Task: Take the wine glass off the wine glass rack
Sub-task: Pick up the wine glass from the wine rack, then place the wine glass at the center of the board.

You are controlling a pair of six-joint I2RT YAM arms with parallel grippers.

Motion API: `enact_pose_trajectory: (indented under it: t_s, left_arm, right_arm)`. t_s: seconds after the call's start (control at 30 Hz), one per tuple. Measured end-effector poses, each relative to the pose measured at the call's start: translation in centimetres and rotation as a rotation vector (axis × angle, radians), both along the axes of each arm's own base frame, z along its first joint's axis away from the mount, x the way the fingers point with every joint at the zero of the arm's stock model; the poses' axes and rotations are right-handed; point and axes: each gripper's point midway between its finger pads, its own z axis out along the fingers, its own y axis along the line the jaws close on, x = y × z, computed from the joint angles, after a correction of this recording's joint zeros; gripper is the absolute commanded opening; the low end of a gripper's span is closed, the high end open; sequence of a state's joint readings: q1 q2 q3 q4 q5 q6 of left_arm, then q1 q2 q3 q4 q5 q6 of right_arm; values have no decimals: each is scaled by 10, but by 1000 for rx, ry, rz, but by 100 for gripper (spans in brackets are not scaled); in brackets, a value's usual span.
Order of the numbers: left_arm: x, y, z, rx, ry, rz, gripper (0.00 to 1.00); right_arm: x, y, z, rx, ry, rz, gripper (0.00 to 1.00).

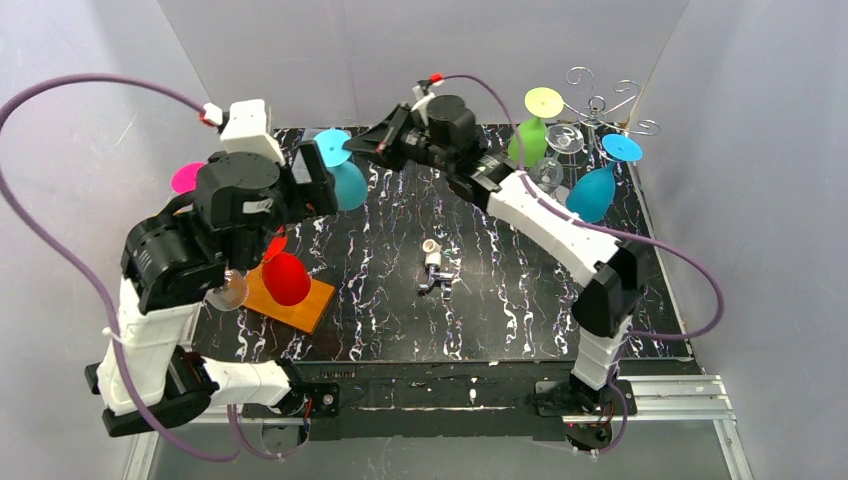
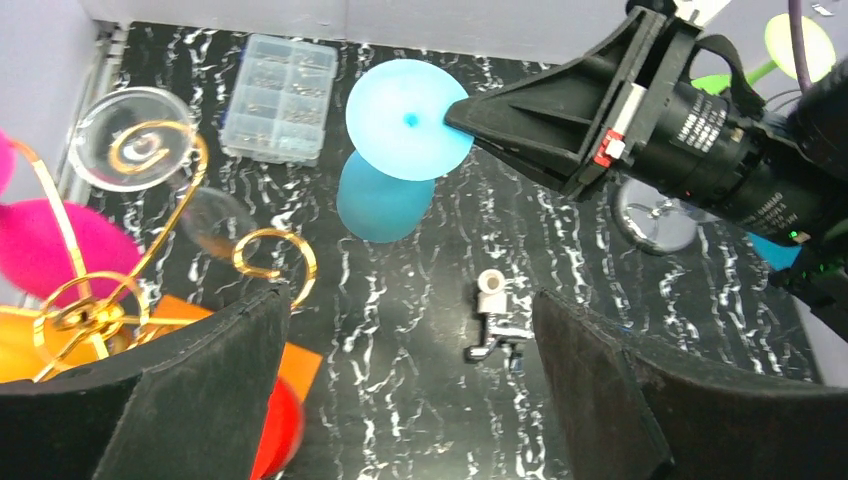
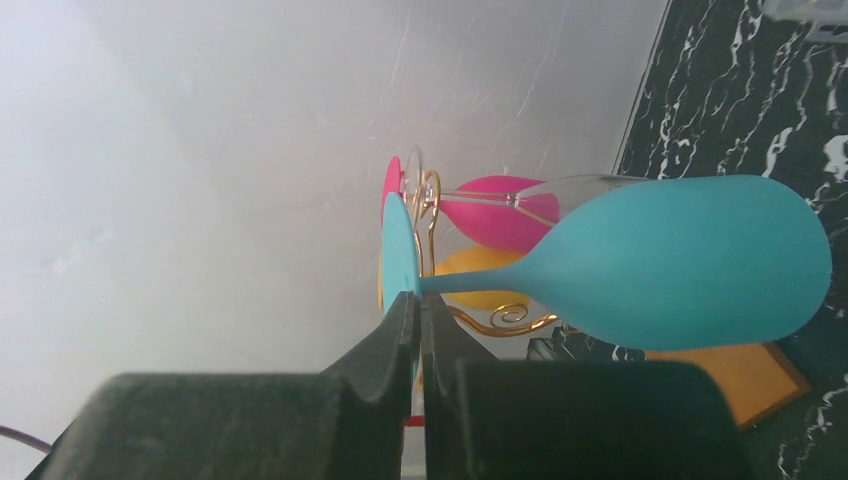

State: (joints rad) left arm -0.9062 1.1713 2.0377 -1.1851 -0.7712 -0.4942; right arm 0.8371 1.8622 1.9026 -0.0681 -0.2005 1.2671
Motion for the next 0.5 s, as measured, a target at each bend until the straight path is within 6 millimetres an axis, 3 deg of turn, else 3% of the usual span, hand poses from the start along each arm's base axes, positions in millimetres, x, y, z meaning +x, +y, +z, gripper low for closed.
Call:
enact_pose_trajectory:
  t_s: [0.23, 0.37, 0.4, 0.43, 0.5]
  left_arm:
    - [27, -50, 9, -84, 30, -72, 64]
    - [47, -69, 6, -180, 74, -105, 60]
    - [52, -73, 6, -210, 86, -111, 60]
    - [62, -83, 7, -287, 107, -140, 60]
    - [64, -95, 9, -358, 133, -191, 59]
  right_arm:
    - [6, -73, 28, 24, -45, -105, 1]
    - [7, -110, 40, 43, -66, -151, 1]
    - [0, -120, 47, 54, -78, -152, 1]
    - [8, -132, 52, 62, -90, -180, 1]
    - [7, -139, 56, 74, -102, -179, 1]
